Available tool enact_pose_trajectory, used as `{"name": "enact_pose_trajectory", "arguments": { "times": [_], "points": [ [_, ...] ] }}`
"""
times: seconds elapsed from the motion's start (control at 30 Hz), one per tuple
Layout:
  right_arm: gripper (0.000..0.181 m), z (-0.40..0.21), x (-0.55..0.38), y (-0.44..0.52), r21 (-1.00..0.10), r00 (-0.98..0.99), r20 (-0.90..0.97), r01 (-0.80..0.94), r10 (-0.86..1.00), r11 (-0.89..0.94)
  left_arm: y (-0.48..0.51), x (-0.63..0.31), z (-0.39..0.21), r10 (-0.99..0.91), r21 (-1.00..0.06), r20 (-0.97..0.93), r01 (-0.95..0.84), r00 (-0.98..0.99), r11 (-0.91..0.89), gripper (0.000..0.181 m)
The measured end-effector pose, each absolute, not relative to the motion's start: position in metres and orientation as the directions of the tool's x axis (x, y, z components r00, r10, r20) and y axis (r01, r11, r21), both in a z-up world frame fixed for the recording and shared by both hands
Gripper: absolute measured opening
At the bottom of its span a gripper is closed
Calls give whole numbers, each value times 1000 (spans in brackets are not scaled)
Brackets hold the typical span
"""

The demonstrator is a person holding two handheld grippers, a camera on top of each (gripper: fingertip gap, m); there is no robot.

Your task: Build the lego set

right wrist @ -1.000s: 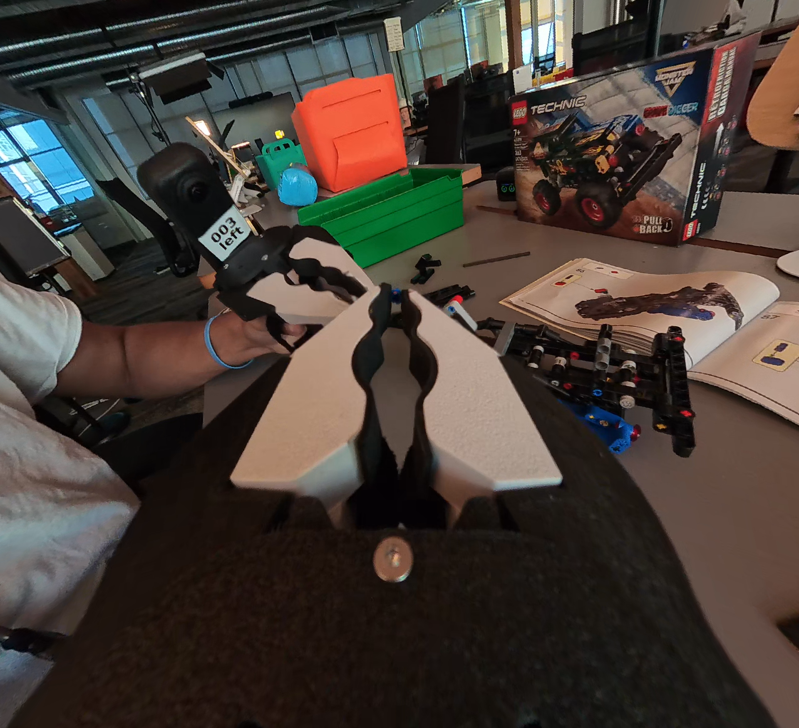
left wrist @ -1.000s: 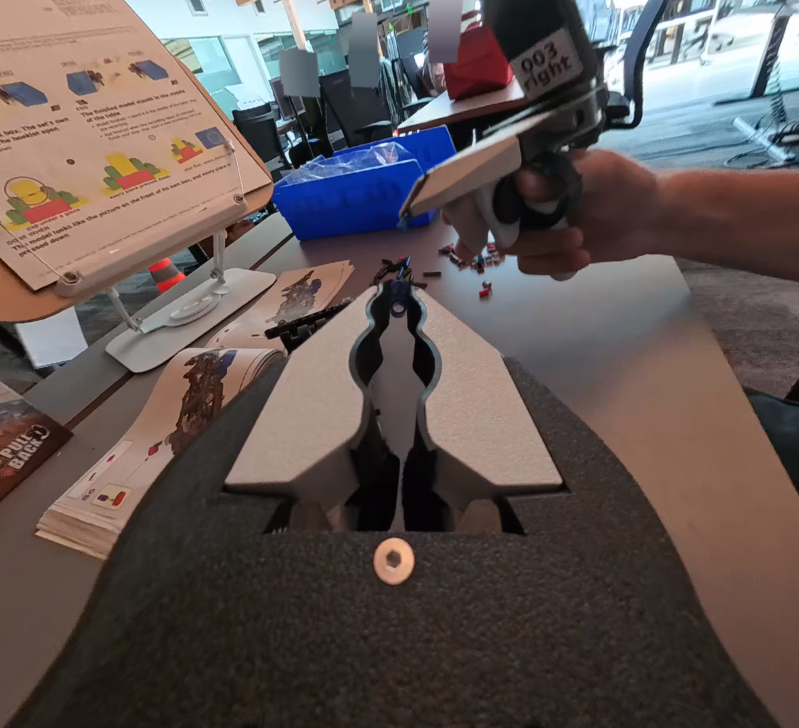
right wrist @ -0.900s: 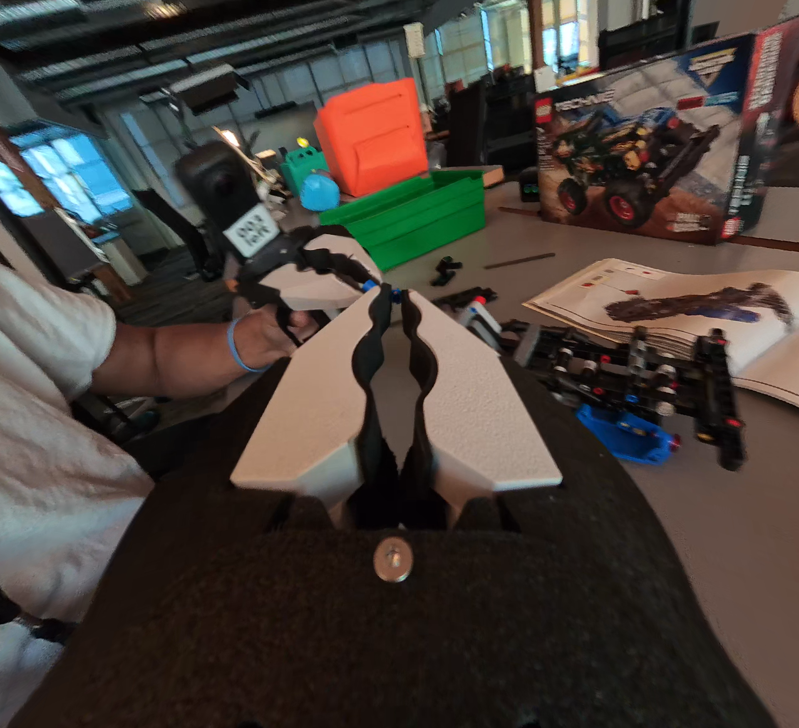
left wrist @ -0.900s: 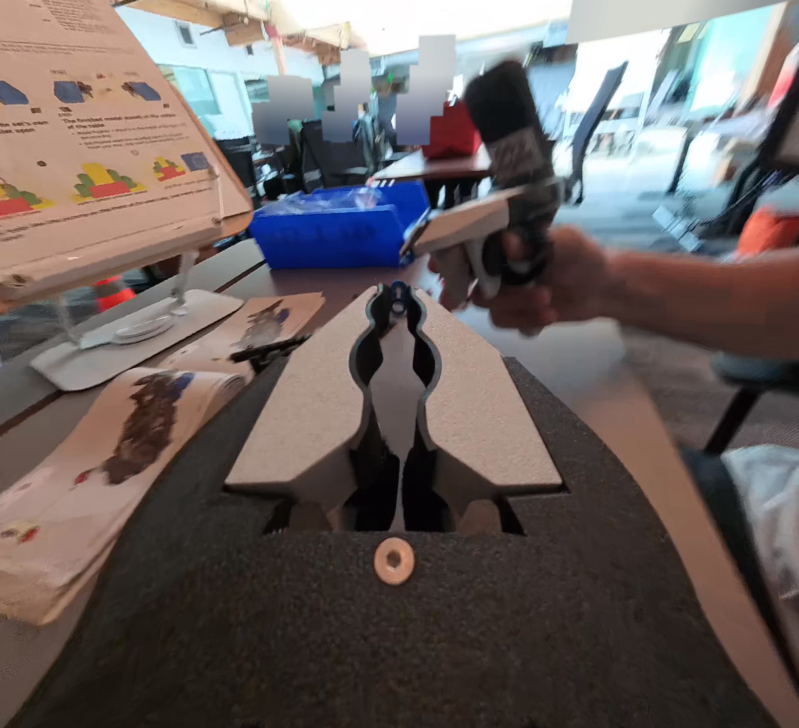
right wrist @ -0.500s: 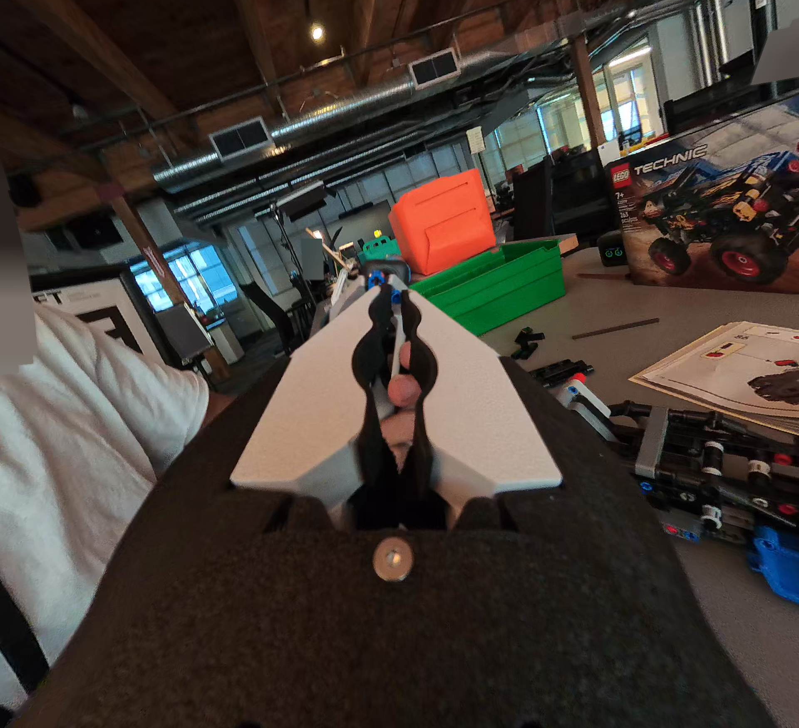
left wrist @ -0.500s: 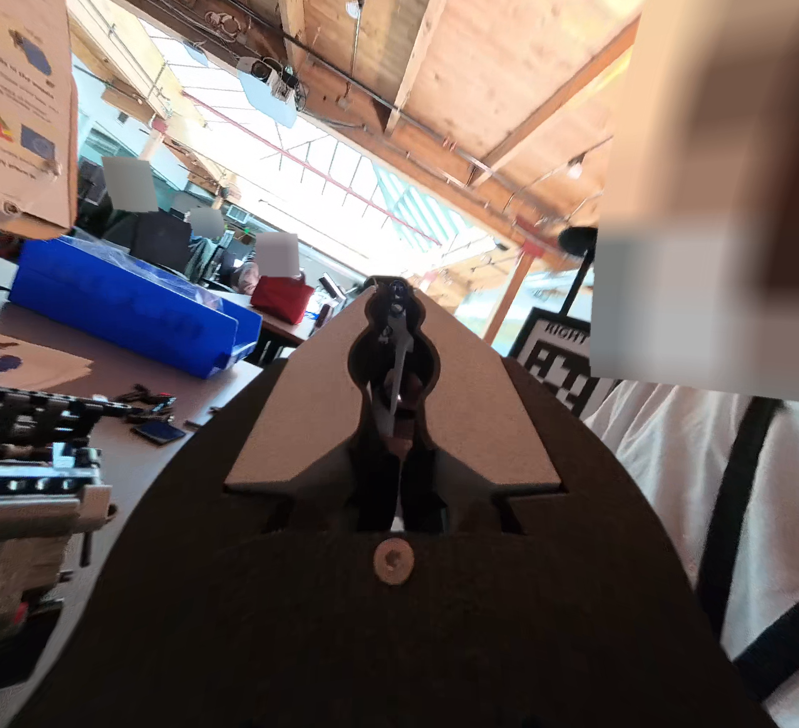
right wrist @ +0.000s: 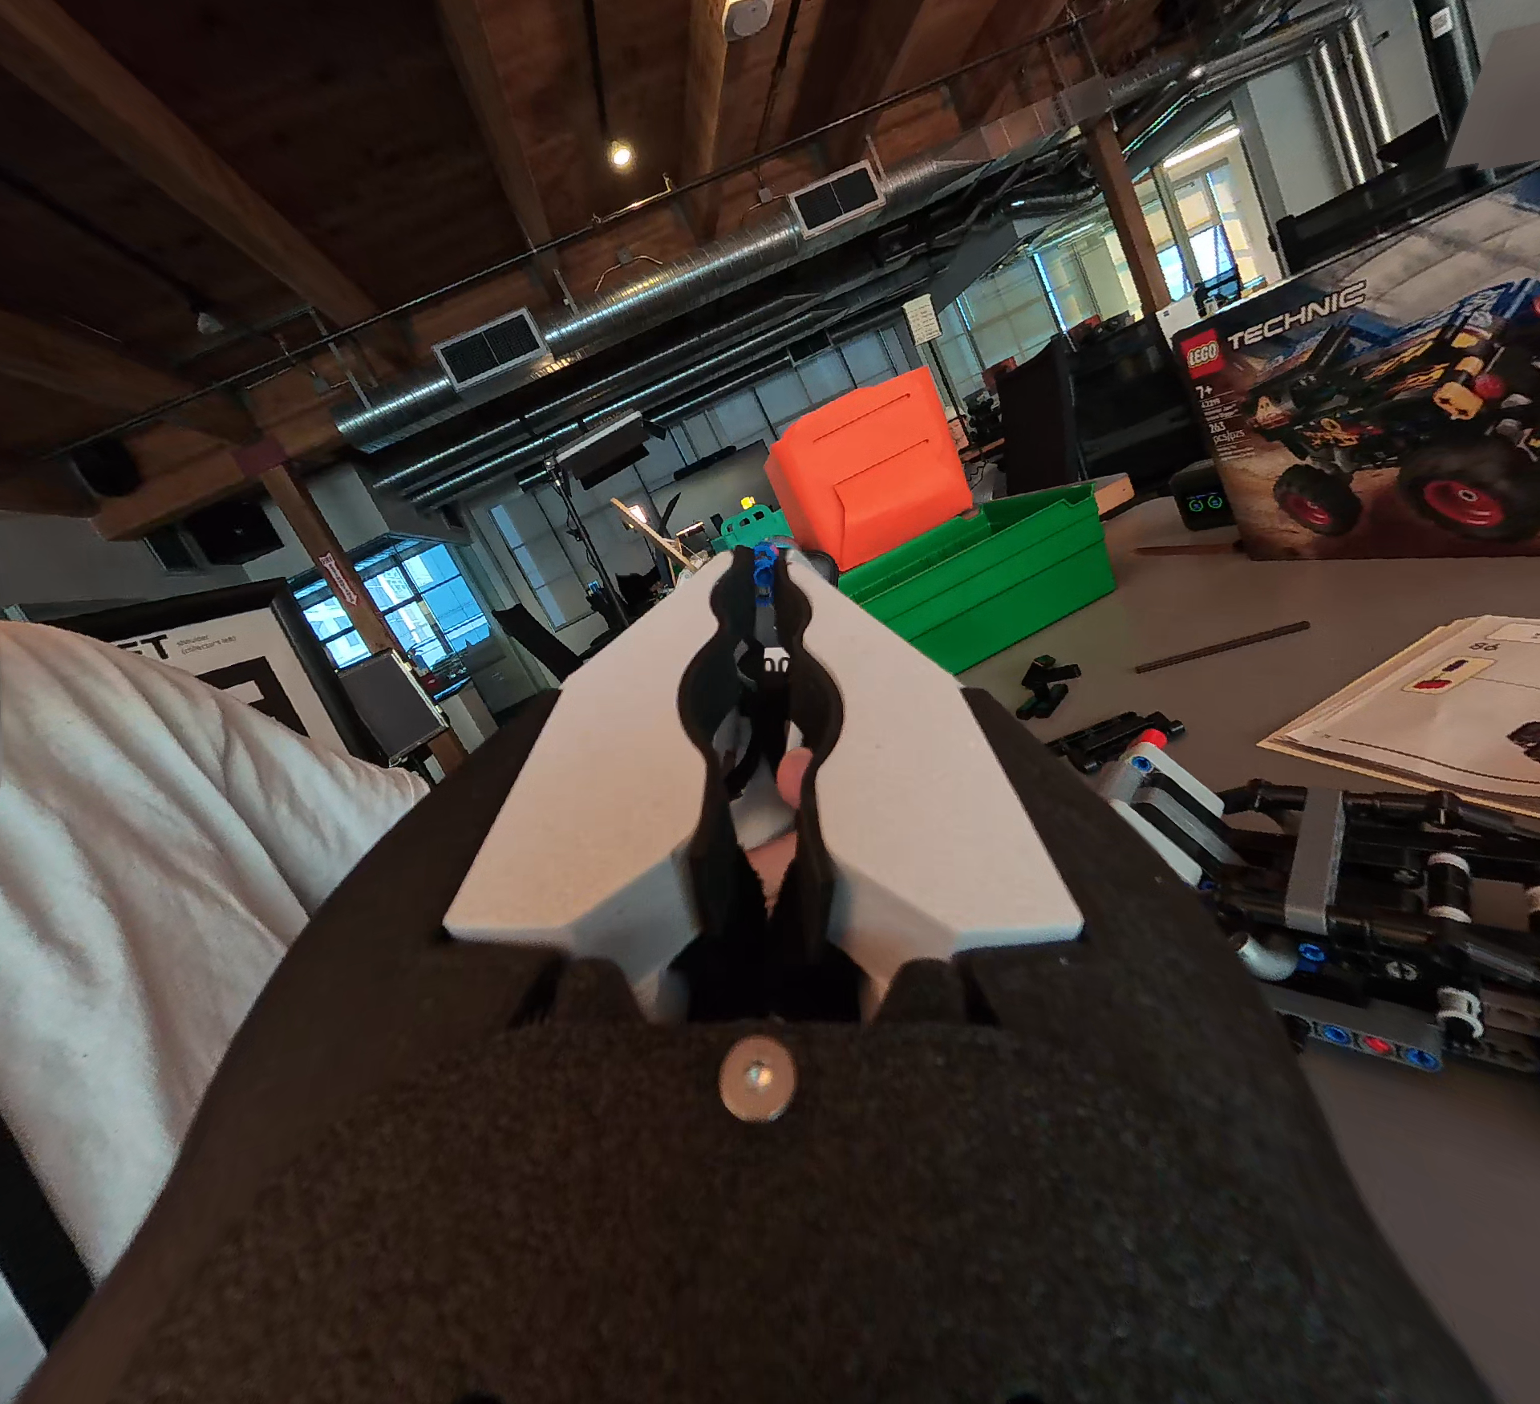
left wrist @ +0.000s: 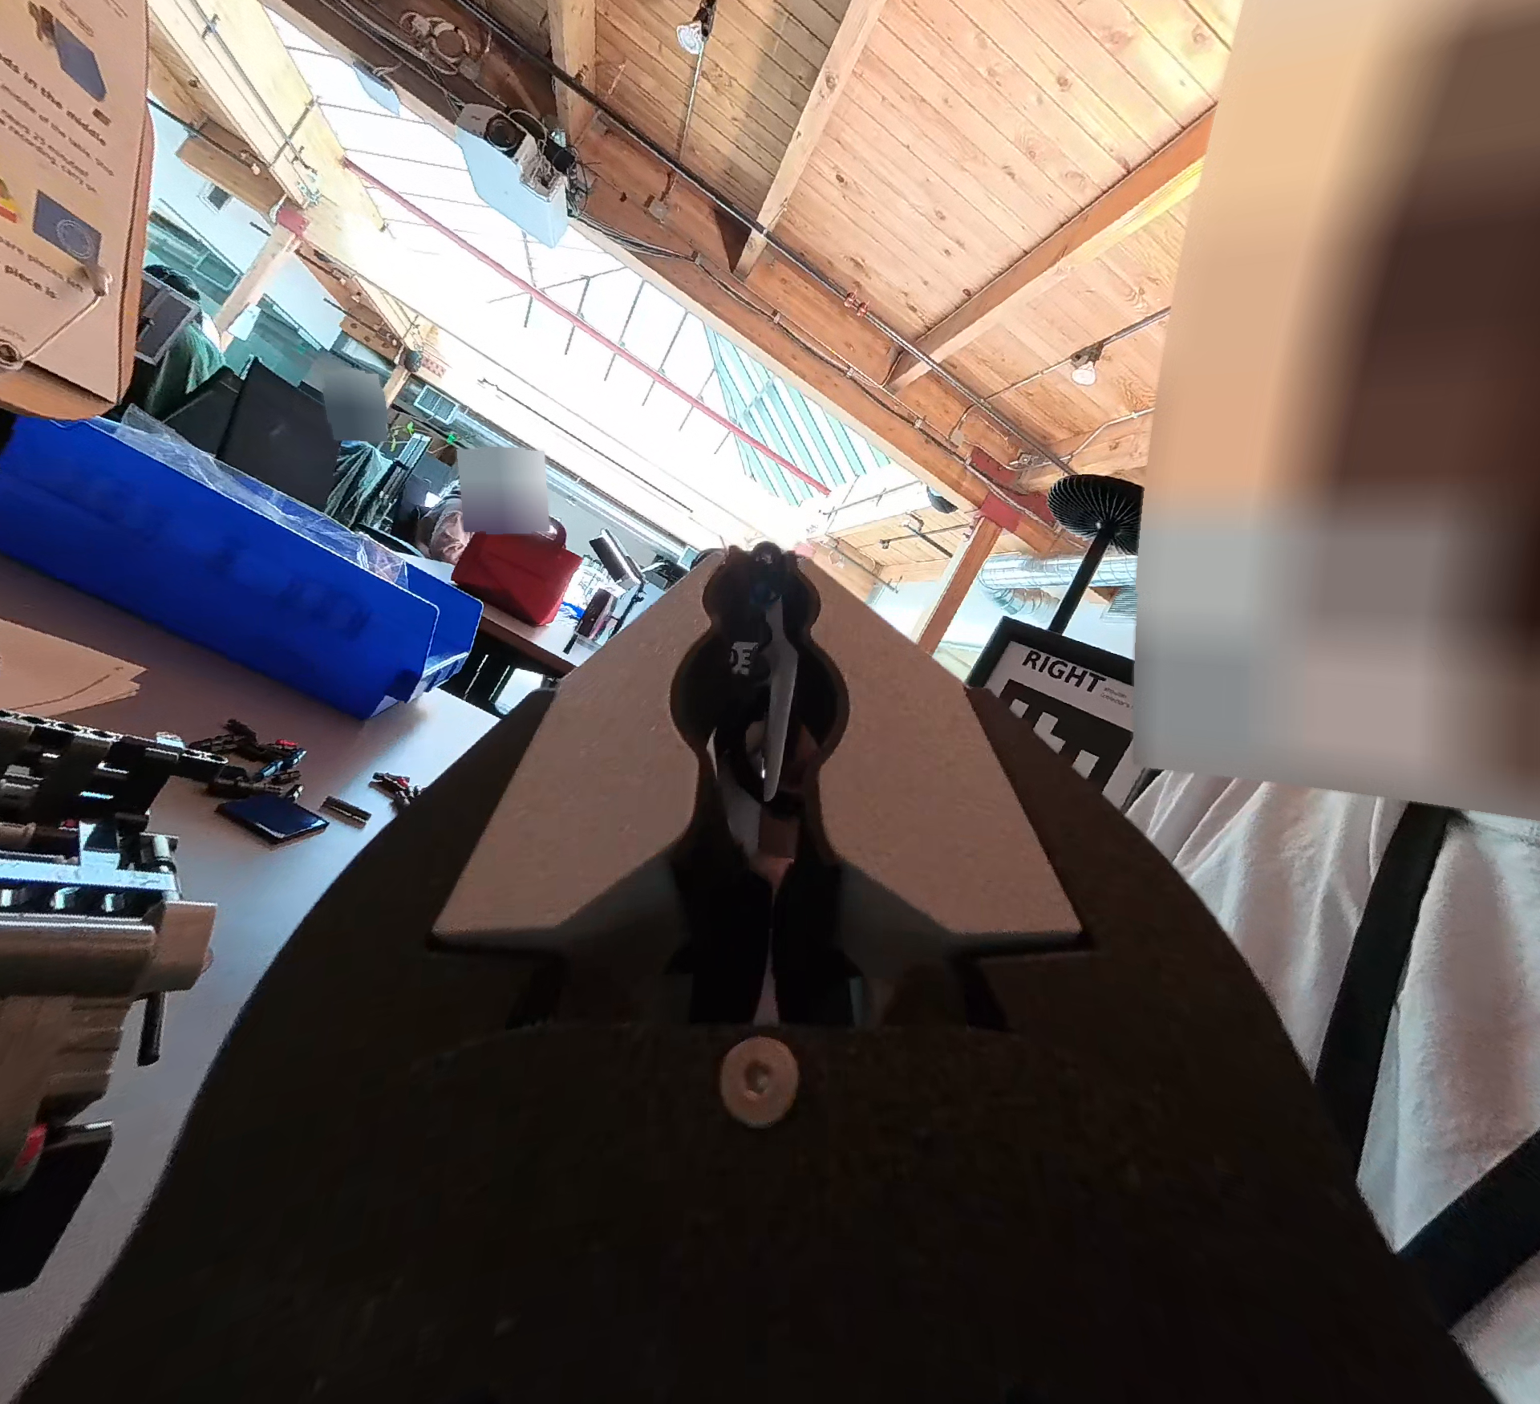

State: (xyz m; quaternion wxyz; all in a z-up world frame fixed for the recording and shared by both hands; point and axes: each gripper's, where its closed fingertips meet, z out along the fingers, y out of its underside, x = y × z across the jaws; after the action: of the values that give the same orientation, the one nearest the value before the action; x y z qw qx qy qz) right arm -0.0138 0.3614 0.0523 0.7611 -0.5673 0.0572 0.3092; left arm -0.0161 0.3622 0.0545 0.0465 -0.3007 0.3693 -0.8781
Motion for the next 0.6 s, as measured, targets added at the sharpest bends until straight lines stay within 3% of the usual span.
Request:
{"name": "enact_pose_trajectory", "arguments": {
  "times": [0.6],
  "points": [
    [4, 44, -9, 361, -857, 818, -423, -501, 390, 121, 359, -11, 44, -340, -711, 509, -163, -791, -684, 5]
  ]
}}
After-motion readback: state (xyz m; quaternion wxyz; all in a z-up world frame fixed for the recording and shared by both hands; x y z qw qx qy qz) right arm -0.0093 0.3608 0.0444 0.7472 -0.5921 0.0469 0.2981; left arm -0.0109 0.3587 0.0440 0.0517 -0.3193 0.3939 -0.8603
